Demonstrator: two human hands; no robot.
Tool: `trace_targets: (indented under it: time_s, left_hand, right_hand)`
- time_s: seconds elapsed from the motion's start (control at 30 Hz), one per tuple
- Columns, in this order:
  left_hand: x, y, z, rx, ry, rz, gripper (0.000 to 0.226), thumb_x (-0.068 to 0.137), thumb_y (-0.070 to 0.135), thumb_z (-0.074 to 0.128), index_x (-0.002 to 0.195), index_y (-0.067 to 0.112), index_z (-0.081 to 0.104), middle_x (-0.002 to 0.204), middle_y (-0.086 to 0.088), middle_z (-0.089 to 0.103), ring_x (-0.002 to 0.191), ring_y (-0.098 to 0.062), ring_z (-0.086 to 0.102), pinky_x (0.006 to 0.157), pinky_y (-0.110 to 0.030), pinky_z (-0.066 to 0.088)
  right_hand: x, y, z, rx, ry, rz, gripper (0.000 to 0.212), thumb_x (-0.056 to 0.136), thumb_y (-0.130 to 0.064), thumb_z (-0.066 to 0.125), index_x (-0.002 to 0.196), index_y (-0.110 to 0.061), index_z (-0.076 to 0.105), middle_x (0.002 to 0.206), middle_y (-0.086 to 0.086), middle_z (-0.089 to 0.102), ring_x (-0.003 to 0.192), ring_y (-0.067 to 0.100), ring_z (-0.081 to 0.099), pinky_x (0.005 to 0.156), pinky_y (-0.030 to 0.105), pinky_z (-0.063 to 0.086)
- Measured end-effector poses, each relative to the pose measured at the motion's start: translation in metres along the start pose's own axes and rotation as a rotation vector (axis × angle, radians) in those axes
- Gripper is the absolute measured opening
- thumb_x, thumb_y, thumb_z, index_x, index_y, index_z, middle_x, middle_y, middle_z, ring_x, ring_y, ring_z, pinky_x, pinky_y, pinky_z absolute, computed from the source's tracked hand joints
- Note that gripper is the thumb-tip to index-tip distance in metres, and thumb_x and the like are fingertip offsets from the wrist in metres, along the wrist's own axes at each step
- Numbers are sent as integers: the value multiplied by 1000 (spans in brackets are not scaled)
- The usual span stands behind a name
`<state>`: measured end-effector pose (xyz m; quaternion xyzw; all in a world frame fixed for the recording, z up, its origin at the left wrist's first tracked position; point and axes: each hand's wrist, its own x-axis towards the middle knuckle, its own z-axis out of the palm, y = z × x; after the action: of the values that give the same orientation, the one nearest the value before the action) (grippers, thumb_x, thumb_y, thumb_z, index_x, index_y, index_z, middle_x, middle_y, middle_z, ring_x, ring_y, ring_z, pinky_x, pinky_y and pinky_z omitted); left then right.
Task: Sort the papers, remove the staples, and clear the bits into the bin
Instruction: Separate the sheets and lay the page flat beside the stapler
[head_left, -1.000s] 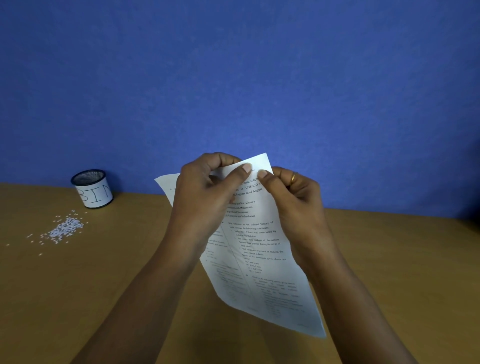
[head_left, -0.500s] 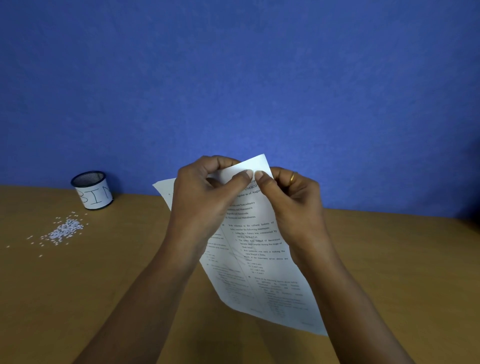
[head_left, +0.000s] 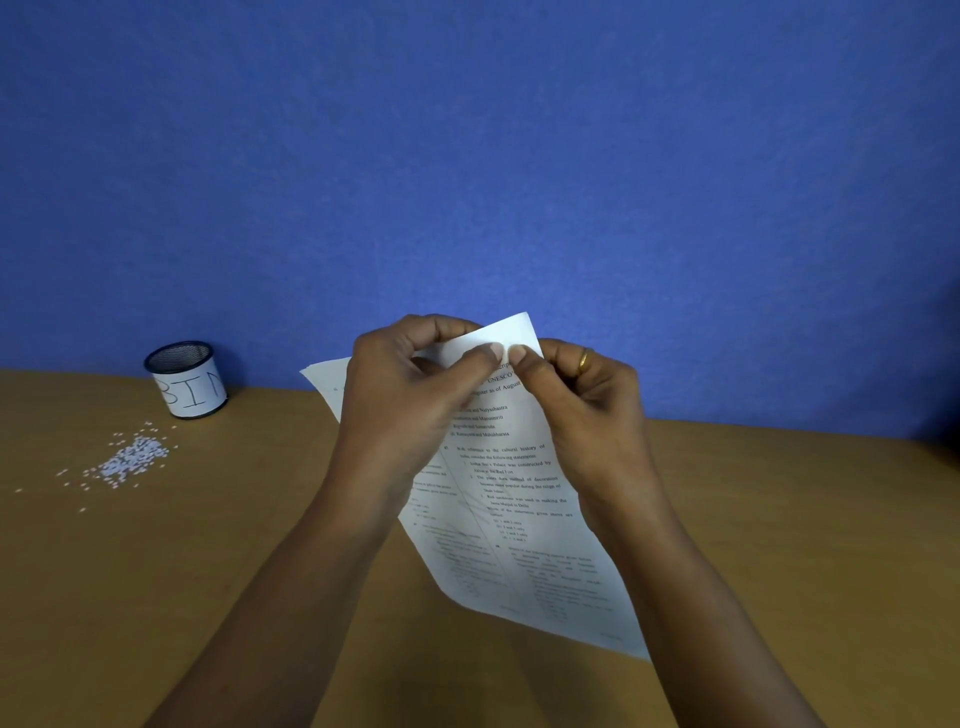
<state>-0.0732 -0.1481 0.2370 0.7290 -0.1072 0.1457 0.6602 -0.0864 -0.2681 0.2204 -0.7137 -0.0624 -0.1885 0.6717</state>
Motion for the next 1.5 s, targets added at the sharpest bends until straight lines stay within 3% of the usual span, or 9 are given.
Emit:
trace_targets:
  time_s: [0.5, 0.63, 0.73, 0.87, 1.0, 1.13, 1.27, 1.4, 1.5]
  left_hand:
    - [3, -3, -3, -57, -18, 5, 8, 81, 15, 66, 77, 21, 69, 56, 12, 63, 51, 2, 57, 46, -5, 38]
    - [3, -5, -3, -58, -13, 1, 17, 83, 14, 63, 83, 30, 68, 78, 6, 67, 58, 1, 60, 49, -7, 42]
    - [-1, -10, 2, -83, 34, 27, 33, 82, 8, 64, 102, 34, 63, 111, 7, 59, 70, 0, 64, 57, -7, 46]
    - [-10, -17, 12, -43, 154, 93, 50, 81, 8, 68, 118, 34, 47, 115, 18, 42, 83, 5, 62, 70, -11, 51]
    - [-19, -26, 26, -32, 161, 174, 36, 85, 10, 63, 114, 25, 48, 112, 17, 45, 97, 4, 58, 69, -3, 44]
    - [-22, -30, 35, -78, 106, 172, 35, 88, 30, 51, 118, 15, 55, 113, 8, 61, 100, 8, 57, 77, -4, 42]
    - [-19, -32, 34, -207, 114, 140, 42, 85, 35, 49, 120, 13, 57, 110, 0, 68, 103, -12, 64, 91, -31, 50]
    - [-13, -35, 28, -254, 121, 167, 31, 87, 28, 53, 113, 14, 62, 101, 7, 70, 96, -4, 65, 81, -17, 49]
    - [-5, -44, 20, -238, 141, 165, 21, 95, 13, 49, 108, 18, 65, 96, 10, 71, 94, -5, 66, 81, -19, 49]
  right_hand:
    - [1, 1, 2, -34, 15, -47, 22, 90, -20, 56, 74, -16, 71, 77, 10, 72, 78, 33, 67, 72, 41, 54]
    - [0, -1, 2, -3, 4, -35, 26, 92, -19, 53, 71, -14, 69, 76, 19, 68, 72, 35, 64, 67, 38, 52]
    - [0, -3, 2, 25, 9, -18, 30, 93, -18, 49, 70, -16, 67, 68, 10, 68, 65, 21, 63, 62, 31, 51]
    - [1, -1, 3, 62, 75, -36, 34, 94, -19, 49, 65, -19, 67, 65, 4, 67, 65, 20, 62, 64, 35, 50]
    - [1, 5, 11, 44, 119, -83, 28, 92, -28, 50, 76, -18, 70, 81, 24, 68, 81, 47, 61, 73, 55, 53]
    - [-1, 11, 20, 6, 118, -82, 26, 88, -30, 49, 91, -18, 72, 88, 3, 75, 88, 20, 69, 84, 49, 53]
    - [-4, 15, 25, 4, 42, -70, 28, 92, -27, 47, 109, -20, 67, 106, -4, 72, 100, 9, 66, 93, 41, 52]
    - [-5, 16, 28, 50, -6, -56, 31, 89, -27, 45, 112, -25, 66, 118, -5, 67, 113, 6, 60, 102, 36, 46]
    - [-4, 18, 26, 55, -43, -81, 33, 95, -7, 44, 108, -29, 64, 120, -7, 65, 116, 0, 56, 106, 30, 42]
